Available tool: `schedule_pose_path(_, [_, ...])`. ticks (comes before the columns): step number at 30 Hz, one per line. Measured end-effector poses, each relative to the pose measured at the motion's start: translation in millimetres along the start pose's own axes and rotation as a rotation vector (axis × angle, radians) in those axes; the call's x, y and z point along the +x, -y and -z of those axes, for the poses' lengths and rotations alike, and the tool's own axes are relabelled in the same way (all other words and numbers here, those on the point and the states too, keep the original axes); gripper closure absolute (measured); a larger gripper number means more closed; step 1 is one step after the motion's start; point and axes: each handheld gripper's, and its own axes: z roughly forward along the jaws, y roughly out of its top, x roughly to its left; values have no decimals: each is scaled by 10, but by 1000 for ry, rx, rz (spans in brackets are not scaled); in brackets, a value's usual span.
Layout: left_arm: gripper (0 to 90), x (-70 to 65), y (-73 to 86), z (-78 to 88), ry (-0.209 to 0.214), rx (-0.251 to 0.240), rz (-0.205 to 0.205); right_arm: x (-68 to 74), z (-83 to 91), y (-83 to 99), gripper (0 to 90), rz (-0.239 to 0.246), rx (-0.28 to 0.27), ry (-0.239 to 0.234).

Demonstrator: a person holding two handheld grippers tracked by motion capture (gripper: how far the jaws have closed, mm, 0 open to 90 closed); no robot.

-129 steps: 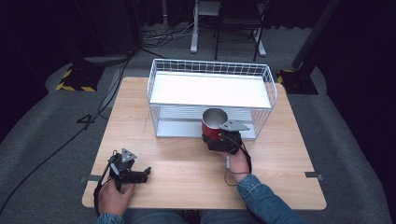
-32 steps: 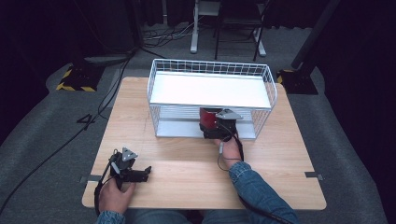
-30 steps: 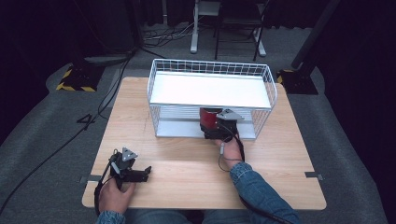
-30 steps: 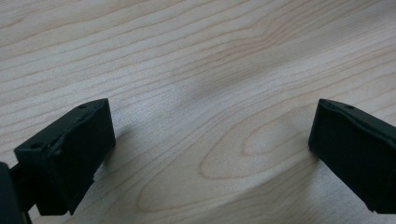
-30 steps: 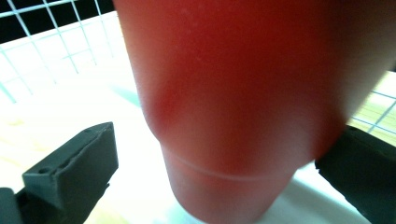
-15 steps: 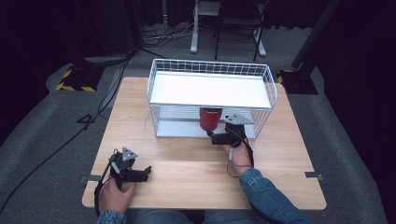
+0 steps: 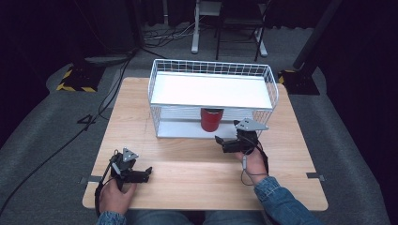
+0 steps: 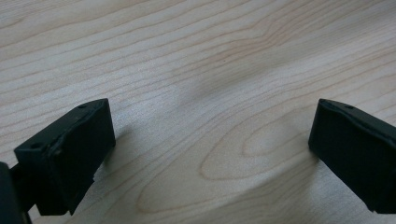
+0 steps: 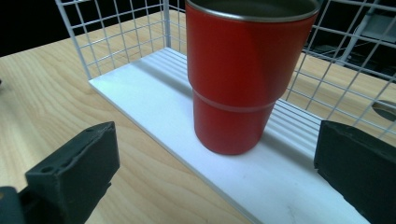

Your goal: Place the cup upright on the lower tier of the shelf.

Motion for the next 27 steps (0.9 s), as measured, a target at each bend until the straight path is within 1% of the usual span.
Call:
schedule_pose_path(4, [7, -1, 0, 0, 0, 0, 0, -19, 122, -10, 6, 9, 9, -16])
schedule_pose_path(12, [7, -1, 3, 3, 3, 2, -1, -91, 372, 11, 23, -1, 13, -34])
schedule_pose_path(13, [7, -1, 3, 4, 3, 3, -1, -115, 437, 33, 31, -2, 18, -36])
schedule_pose_path(14, [7, -1, 3, 4, 3, 3, -1, -115, 437, 33, 31, -2, 18, -36])
schedule_pose_path(18, [7, -1, 2, 4, 2, 2, -2, -169, 569, 95, 35, -17, 29, -29])
schedule_pose_path(22, [7, -1, 2, 4, 2, 2, -1, -226, 694, 171, 39, -33, 59, -28])
schedule_pose_path(24, [7, -1, 2, 4, 2, 2, -1, -256, 759, 210, 39, -35, 71, -19])
schedule_pose_path(25, [7, 0, 2, 4, 2, 2, -2, -283, 819, 250, 39, -40, 81, -12])
schedule_pose_path(27, [7, -1, 2, 4, 2, 2, -1, -296, 848, 271, 39, -41, 84, -7])
